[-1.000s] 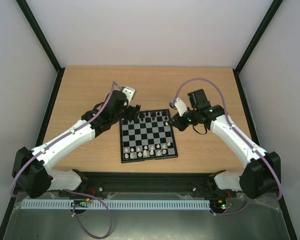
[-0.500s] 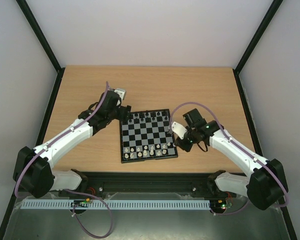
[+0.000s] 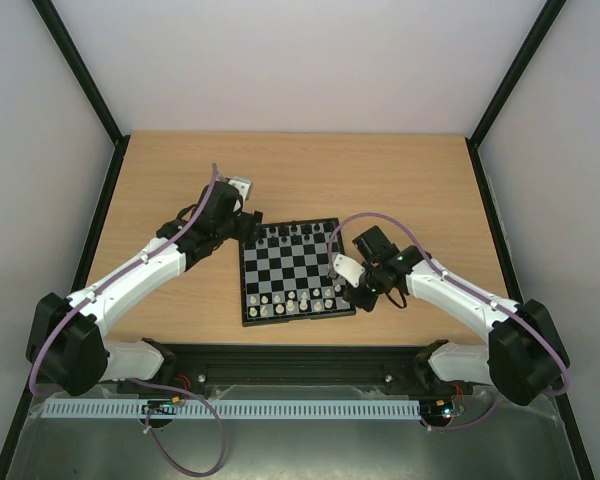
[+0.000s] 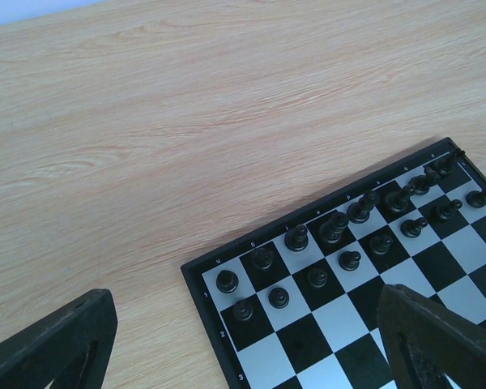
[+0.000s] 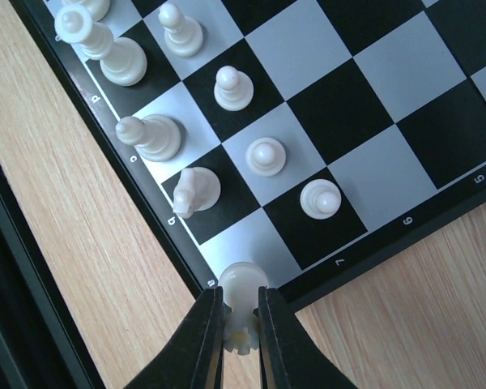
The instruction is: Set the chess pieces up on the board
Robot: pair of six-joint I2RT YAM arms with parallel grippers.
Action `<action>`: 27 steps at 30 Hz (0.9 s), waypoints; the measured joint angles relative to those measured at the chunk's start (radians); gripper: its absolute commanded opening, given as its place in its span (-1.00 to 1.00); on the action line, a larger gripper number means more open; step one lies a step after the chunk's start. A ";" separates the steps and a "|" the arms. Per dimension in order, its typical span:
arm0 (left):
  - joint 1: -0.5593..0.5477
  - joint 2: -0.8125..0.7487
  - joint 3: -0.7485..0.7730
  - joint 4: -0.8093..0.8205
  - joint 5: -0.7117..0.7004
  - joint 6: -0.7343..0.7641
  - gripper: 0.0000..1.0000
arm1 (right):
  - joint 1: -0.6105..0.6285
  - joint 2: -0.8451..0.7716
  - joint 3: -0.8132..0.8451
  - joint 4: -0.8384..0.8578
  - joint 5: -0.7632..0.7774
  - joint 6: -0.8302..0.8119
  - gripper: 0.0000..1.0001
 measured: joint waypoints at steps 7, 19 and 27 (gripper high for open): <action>0.000 0.000 0.000 0.000 0.000 0.000 0.84 | 0.000 0.033 -0.001 0.034 0.002 0.009 -0.79; 0.000 0.000 0.000 0.000 0.009 0.000 0.84 | 0.000 0.088 -0.006 0.058 0.004 0.021 -0.76; 0.000 0.000 0.000 0.000 0.011 0.000 0.85 | 0.000 0.103 -0.006 0.068 0.003 0.025 -0.60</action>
